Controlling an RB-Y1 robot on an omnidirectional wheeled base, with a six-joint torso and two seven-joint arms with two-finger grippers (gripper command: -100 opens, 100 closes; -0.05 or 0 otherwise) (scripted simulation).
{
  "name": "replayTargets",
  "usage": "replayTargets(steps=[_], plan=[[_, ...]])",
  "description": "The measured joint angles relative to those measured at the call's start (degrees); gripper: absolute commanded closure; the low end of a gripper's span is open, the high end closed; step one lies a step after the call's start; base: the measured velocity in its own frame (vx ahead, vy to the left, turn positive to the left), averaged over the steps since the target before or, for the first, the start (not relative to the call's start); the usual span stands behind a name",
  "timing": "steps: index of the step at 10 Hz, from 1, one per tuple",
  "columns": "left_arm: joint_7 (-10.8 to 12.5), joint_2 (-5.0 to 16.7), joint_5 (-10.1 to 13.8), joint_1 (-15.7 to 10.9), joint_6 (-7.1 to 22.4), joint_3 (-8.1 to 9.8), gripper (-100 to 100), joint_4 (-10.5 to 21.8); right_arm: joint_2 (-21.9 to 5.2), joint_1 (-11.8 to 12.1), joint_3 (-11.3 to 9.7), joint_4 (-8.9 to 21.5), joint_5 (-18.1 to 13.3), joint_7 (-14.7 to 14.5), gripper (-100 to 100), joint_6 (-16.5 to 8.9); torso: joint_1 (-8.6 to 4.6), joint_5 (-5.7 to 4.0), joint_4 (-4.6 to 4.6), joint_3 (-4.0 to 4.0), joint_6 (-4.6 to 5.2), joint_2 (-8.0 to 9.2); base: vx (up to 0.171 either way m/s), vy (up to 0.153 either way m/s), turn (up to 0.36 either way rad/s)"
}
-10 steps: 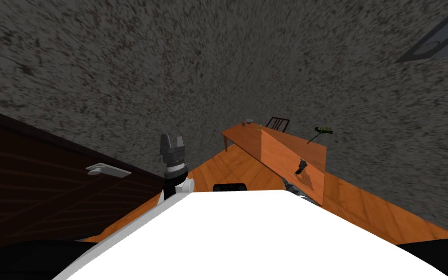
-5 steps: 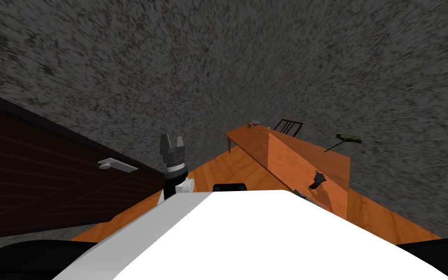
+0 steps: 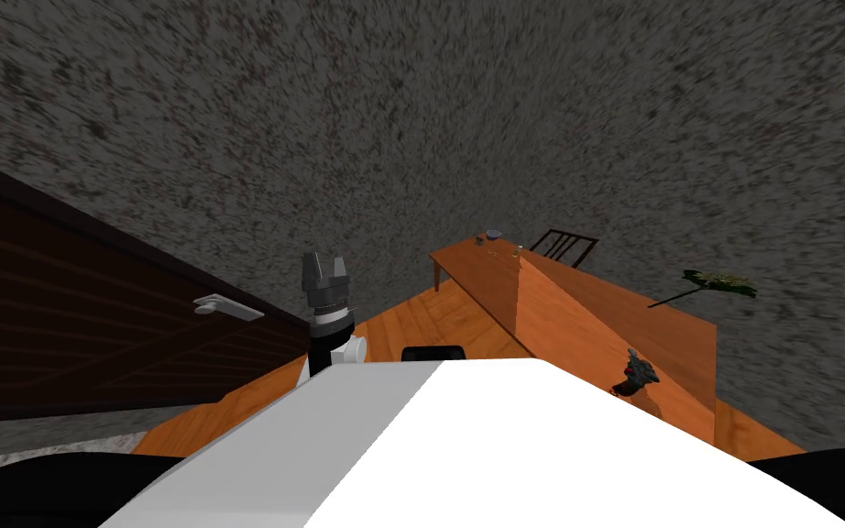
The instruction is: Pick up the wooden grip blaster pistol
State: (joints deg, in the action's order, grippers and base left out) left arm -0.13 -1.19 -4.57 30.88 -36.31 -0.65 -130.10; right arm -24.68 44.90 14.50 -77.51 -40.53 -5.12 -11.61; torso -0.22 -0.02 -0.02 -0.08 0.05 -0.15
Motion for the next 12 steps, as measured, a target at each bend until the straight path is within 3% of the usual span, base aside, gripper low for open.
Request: replayTargets(steps=[2, 4, 6, 8, 11, 12], plan=[[0.0, 0.0, 0.0, 0.0, 0.0, 0.0, 0, 0.0, -1.2, -0.4, 1.4, 4.5, -1.5, -1.4, -100, -1.6, -0.11, -0.03, -0.04, -0.13, -0.01, -0.22, 0.185, -0.097, 0.164], [0.0, 0.0, 0.0, 0.0, 0.0, 0.01, 0, 0.0, -1.5, 0.3, 4.3, 9.0, -4.1, -2.3, -100, -1.6, -0.26, -0.06, -0.07, -0.18, -0.01, -0.29, 0.136, -0.104, 0.112], [0.0, 0.0, 0.0, 0.0, 0.0, 0.0, 0, 0.0, -2.8, 1.8, 4.0, 8.5, -2.9, -2.7, -100, -2.5, 0.1, 0.01, 0.02, 0.08, 0.04, 0.16, 0.05, -0.048, 0.071], [0.0, 0.0, 0.0, 0.0, 0.0, 0.0, 0, 0.0, -4.9, 3.2, 3.7, 9.6, -1.3, -4.1, -100, -5.0, -0.07, -0.02, -0.02, -0.06, 0.0, -0.11, 0.127, -0.071, 0.107], [0.0, 0.0, 0.0, 0.0, 0.0, 0.0, 0, 0.0, -4.3, 3.4, 6.3, 12.7, -4.3, -4.3, -100, -4.4, 0.07, 0.0, 0.01, 0.03, 0.03, 0.07, 0.06, -0.042, 0.047], [0.0, 0.0, 0.0, 0.0, 0.0, 0.0, 0, 0.0, -4.2, 3.4, 6.4, 12.8, -4.4, -4.3, 0, -4.2, 0.16, 0.01, 0.03, 0.1, 0.04, 0.19, 0.006, -0.005, -0.001]])
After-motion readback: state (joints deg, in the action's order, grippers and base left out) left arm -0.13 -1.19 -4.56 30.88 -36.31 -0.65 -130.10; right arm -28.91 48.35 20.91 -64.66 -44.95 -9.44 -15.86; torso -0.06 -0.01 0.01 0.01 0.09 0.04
